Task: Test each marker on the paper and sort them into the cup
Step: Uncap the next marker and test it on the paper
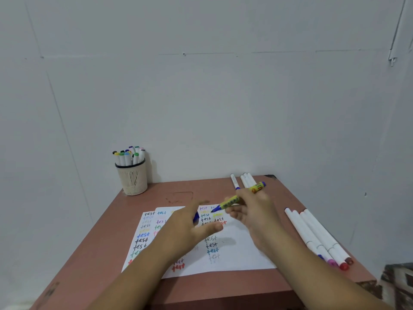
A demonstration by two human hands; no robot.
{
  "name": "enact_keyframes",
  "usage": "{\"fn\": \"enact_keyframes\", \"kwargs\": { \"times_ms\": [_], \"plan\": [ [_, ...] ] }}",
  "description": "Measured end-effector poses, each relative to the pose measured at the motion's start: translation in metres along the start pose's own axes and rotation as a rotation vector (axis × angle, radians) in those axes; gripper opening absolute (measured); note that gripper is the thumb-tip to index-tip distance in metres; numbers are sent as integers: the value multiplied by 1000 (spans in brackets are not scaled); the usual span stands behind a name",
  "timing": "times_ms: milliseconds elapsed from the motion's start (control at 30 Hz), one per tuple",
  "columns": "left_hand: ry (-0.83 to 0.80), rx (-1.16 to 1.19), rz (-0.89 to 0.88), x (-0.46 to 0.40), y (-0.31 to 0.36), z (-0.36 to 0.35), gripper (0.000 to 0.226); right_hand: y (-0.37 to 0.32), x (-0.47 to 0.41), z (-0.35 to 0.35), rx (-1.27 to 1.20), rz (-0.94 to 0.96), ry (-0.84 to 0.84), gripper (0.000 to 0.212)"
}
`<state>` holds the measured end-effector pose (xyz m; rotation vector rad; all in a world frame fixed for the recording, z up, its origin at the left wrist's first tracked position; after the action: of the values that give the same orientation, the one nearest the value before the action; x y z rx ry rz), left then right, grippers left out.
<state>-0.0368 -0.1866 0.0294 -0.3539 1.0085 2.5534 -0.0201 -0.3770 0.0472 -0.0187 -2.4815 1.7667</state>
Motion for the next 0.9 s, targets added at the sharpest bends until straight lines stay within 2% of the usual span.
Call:
{"fn": "enact_keyframes", "kwargs": {
  "times_ms": [133, 267, 367, 500, 733, 900],
  "plan": [
    [-33, -63, 47, -9, -9, -4, 53, -11, -26, 10, -36, 42, 45, 7],
    [21, -48, 48, -20, -8, -20, 38, 3, -38, 16, 192, 120, -8, 28],
    [116, -93, 28, -21, -8, -32, 29, 20, -36, 19, 284, 95, -44, 5],
    [167, -90, 37, -23, -12, -35, 12, 25, -37, 21, 347, 136, -67, 8],
    [141, -181, -34, -23, -17, -40, 23, 34, -37, 17, 544, 107, -184, 20],
    [99, -239, -15, -25, -17, -40, 30, 36, -40, 17, 624, 129, -182, 16]
  ]
}}
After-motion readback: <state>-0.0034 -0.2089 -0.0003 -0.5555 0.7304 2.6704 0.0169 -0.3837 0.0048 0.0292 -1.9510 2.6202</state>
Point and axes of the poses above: each hand's wrist, its own x-axis away from the middle knuckle, its own z-axis out of the back of the hand, y = z × x, the point moved 1 cm from there along -x, towards the middle knuckle, and after that the axes turned 6 degrees about -z, right-handed, at the moved point
